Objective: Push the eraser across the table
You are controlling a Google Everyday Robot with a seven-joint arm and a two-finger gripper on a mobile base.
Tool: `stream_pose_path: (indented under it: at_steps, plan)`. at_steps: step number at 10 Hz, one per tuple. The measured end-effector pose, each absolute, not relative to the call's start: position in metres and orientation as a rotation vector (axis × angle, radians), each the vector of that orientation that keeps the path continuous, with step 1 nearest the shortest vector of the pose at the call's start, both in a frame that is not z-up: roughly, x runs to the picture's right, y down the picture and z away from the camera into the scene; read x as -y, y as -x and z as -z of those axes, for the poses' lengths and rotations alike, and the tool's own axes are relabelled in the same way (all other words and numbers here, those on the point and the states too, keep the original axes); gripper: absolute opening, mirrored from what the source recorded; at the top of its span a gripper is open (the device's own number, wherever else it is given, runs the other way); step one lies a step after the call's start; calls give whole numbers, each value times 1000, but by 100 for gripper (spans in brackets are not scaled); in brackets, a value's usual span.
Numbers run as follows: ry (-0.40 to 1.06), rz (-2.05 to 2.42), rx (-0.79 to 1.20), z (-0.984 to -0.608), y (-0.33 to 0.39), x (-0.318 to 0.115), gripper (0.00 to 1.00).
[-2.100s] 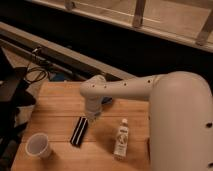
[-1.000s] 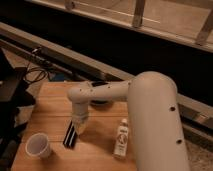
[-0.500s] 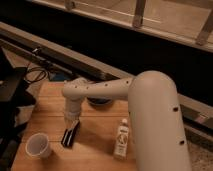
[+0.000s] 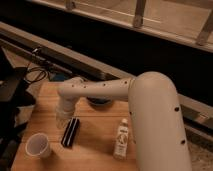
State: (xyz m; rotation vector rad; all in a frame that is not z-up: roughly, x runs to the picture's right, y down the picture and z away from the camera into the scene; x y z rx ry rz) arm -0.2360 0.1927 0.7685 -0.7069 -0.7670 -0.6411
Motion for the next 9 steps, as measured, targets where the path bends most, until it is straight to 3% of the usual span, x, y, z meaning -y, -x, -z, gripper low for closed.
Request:
stream_pose_path:
  at_steps: [5, 9]
  plan:
    - [733, 532, 679, -780, 143, -198, 0]
    - [820, 466, 640, -811, 95, -230, 0]
